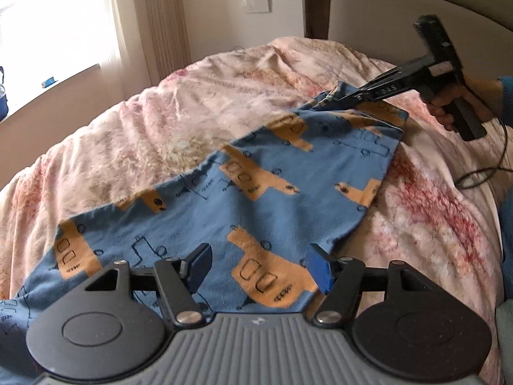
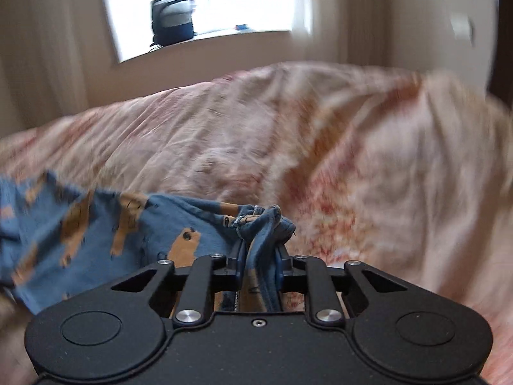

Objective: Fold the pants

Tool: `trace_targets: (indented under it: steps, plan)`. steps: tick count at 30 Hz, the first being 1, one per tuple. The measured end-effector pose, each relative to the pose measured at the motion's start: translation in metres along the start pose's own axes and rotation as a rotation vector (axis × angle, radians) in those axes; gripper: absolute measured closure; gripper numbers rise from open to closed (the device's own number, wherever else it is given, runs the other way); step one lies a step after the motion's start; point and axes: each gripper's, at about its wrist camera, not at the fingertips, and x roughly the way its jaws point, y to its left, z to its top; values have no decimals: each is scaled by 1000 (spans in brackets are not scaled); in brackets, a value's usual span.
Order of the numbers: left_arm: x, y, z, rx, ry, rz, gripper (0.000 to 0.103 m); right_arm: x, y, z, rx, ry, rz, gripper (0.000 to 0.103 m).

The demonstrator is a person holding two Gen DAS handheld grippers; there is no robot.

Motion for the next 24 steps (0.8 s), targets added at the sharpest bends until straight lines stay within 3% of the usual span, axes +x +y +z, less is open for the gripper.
trace_targets:
  steps: [4,10,12,14,18,21,24]
  plan:
    - [0,10,6,-65,-26,28,33,-18,-2,11,-1,-89,-26,87]
    - [3,31,4,-157,-18,75,33,17,-21,6,58,33,-15,81]
    - [1,38,0,-177,-17,92,31,19,-30,6,108,23,-30,67]
    - [-2,44,-3,-169,-13,119,30,14,-34,8,134,-9,-53,60]
    - [-8,66,-1,-150,16,175,28,2,-18,14,11,-62,-108,45]
    - [-15,93,6,-118,36,240,16,1,-3,22,-52,-103,-50,23]
    - [-14,129,14,-141,58,284,12,12,18,34,-116,-108,67,19]
